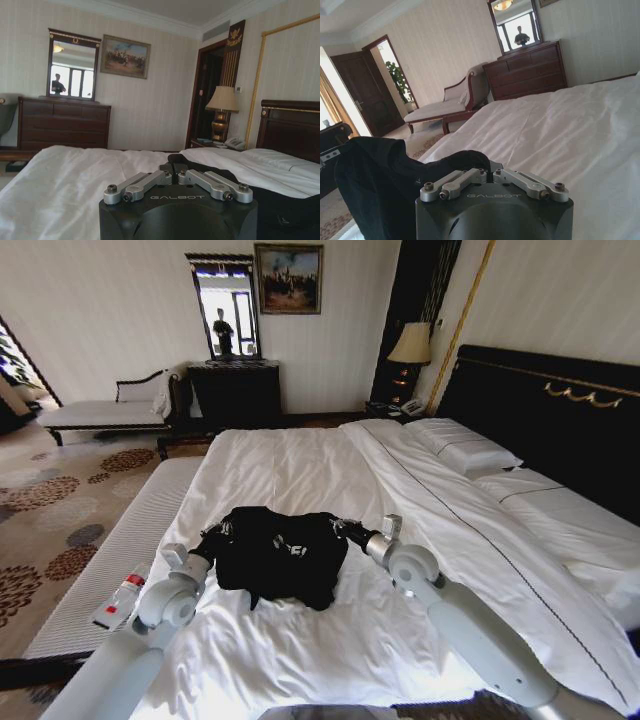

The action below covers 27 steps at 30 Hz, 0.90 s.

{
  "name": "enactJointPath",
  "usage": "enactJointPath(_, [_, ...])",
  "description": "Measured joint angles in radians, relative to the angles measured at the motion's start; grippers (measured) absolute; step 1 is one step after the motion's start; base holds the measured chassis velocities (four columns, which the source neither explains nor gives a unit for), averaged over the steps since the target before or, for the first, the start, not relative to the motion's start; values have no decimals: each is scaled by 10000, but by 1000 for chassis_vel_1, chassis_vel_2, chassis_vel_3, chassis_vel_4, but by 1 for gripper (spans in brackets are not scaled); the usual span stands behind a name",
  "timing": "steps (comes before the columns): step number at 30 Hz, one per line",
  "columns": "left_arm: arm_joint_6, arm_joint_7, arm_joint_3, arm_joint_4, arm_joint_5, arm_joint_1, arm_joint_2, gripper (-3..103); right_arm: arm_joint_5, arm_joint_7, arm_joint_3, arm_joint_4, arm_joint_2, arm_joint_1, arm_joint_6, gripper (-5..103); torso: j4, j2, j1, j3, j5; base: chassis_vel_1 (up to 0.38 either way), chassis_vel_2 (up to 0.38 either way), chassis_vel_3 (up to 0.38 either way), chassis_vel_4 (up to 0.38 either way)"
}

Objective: Fold the clothes on the bed.

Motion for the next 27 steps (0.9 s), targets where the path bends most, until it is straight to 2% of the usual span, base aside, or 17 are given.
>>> enactJointPath(1, [0,0,0,0,0,0,0,0,0,0,0,0,0,0,0,1,0,0,0,0,0,0,0,0,0])
enactJointPath(3, [24,-129,-140,-181,-473,-290,481,0,473,151,186,215,-162,488,-37,1,6,0,0,-1,0,0,0,0,0])
enactJointPath(5, [95,-473,-328,-427,-1397,-680,918,0,1384,374,275,375,-402,1312,-54,1,10,0,0,0,-3,0,0,0,0])
enactJointPath(6, [95,-473,-328,-427,-1397,-680,918,0,1384,374,275,375,-402,1312,-54,1,10,0,0,0,-3,0,0,0,0])
enactJointPath(8, [141,-625,-402,-611,-2003,-1077,1220,0,1912,463,287,377,-638,1960,-58,1,7,0,0,0,-3,0,0,0,0])
enactJointPath(11, [190,-744,-415,-769,-2452,-1636,1615,0,2411,538,247,318,-926,2706,-61,1,4,0,0,0,0,0,0,0,0])
enactJointPath(19, [299,-975,-573,-779,-3574,-2833,2633,0,3130,714,398,40,-1312,3930,-92,1,7,0,1,0,0,0,0,0,0])
enactJointPath(23, [345,-1192,-532,-937,-4218,-3880,3260,0,3462,959,440,17,-1418,4635,-98,1,7,0,1,0,2,0,0,0,0])
enactJointPath(26, [406,-1296,-514,-976,-4585,-4488,3708,0,3653,1123,369,-12,-1472,5305,-178,1,-2,0,1,-1,-2,0,0,0,0])
enactJointPath(27, [422,-1317,-552,-971,-4694,-4629,3870,0,3734,1170,315,-39,-1473,5538,-204,1,3,0,1,-1,2,0,0,0,0])
